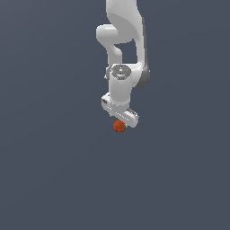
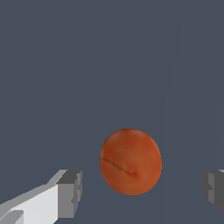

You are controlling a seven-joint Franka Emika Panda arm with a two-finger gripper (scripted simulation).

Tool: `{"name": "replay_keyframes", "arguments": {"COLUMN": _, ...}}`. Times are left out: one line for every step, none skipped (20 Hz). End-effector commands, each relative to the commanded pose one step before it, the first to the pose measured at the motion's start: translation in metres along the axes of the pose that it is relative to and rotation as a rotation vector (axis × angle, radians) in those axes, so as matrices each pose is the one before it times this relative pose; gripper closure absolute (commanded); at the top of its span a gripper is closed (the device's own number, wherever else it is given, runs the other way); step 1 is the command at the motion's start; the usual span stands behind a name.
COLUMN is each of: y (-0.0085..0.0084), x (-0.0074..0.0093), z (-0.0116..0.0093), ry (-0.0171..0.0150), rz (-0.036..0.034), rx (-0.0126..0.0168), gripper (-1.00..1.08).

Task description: Pick up the object and move it to a goal position.

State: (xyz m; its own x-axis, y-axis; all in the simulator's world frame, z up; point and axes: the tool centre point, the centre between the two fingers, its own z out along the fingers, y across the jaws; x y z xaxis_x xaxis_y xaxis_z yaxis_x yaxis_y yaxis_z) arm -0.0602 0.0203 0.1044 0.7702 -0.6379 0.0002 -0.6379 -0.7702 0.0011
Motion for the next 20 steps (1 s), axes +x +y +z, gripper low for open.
{"name": "replay_keyframes", "arguments": {"y": 0.00062, "x": -0.00406, "z": 0.00298, "ry": 0.00005, "rz": 0.03716, "rx": 0.00064, "gripper": -0.92}}
{"name": "replay_keyframes", "arguments": {"y": 0.00024, "x": -0.00128, "z": 0.00093, "ry": -0.00006, "rz": 0.01105, "rx": 0.0001, "gripper": -0.92}}
{"name": "replay_keyframes", "arguments": {"y": 0.00022, "x": -0.00113, "z": 0.00082, "ry": -0.00005, "rz": 0.00974, "rx": 0.00009, "gripper": -0.92}}
{"name": "replay_keyframes", "arguments": {"y": 0.00021, "x": -0.00097, "z": 0.00071, "ry": -0.00004, "rz": 0.00846, "rx": 0.00007, "gripper": -0.92}}
{"name": "replay_keyframes", "arguments": {"y": 0.0002, "x": -0.00081, "z": 0.0006, "ry": -0.00003, "rz": 0.00718, "rx": 0.00006, "gripper": -0.92}}
{"name": "replay_keyframes", "arguments": {"y": 0.00016, "x": -0.00067, "z": 0.00049, "ry": -0.00002, "rz": 0.00586, "rx": 0.00004, "gripper": -0.92}}
{"name": "replay_keyframes", "arguments": {"y": 0.00012, "x": -0.00053, "z": 0.00038, "ry": -0.00002, "rz": 0.00453, "rx": 0.00003, "gripper": -0.92}}
{"name": "replay_keyframes", "arguments": {"y": 0.00009, "x": -0.00038, "z": 0.00027, "ry": -0.00001, "rz": 0.00324, "rx": 0.00002, "gripper": -0.92}}
{"name": "replay_keyframes", "arguments": {"y": 0.00006, "x": -0.00022, "z": 0.00016, "ry": -0.00001, "rz": 0.00195, "rx": 0.00001, "gripper": -0.92}}
{"name": "replay_keyframes", "arguments": {"y": 0.00003, "x": -0.00006, "z": 0.00005, "ry": 0.0, "rz": 0.00069, "rx": 0.0, "gripper": -0.92}}
{"name": "replay_keyframes", "arguments": {"y": -0.00016, "x": 0.00029, "z": -0.00023, "ry": -0.00019, "rz": -0.00447, "rx": -0.00022, "gripper": -0.92}}
{"name": "replay_keyframes", "arguments": {"y": 0.0, "x": -0.00002, "z": 0.00034, "ry": 0.0, "rz": 0.0, "rx": 0.0, "gripper": -0.92}}
{"name": "replay_keyframes", "arguments": {"y": -0.00001, "x": -0.00006, "z": 0.00101, "ry": 0.0, "rz": 0.0, "rx": 0.0, "gripper": -0.92}}
{"name": "replay_keyframes", "arguments": {"y": -0.00001, "x": -0.00011, "z": 0.00167, "ry": 0.0, "rz": 0.0, "rx": 0.0, "gripper": -0.92}}
{"name": "replay_keyframes", "arguments": {"y": 0.00024, "x": 0.00012, "z": 0.00232, "ry": 0.00004, "rz": 0.00069, "rx": 0.0, "gripper": -0.92}}
{"name": "replay_keyframes", "arguments": {"y": -0.00001, "x": -0.0002, "z": 0.00299, "ry": 0.0, "rz": 0.0, "rx": 0.0, "gripper": -0.92}}
{"name": "replay_keyframes", "arguments": {"y": 0.00024, "x": 0.00003, "z": 0.00362, "ry": 0.00006, "rz": 0.00069, "rx": -0.00001, "gripper": -0.92}}
{"name": "replay_keyframes", "arguments": {"y": -0.00001, "x": -0.00029, "z": 0.00426, "ry": 0.0, "rz": 0.0, "rx": 0.0, "gripper": -0.92}}
{"name": "replay_keyframes", "arguments": {"y": 0.00024, "x": -0.00006, "z": 0.00486, "ry": 0.00006, "rz": 0.00069, "rx": -0.00002, "gripper": -0.92}}
{"name": "replay_keyframes", "arguments": {"y": 0.00023, "x": -0.00008, "z": 0.00542, "ry": 0.00006, "rz": 0.00069, "rx": -0.00002, "gripper": -0.92}}
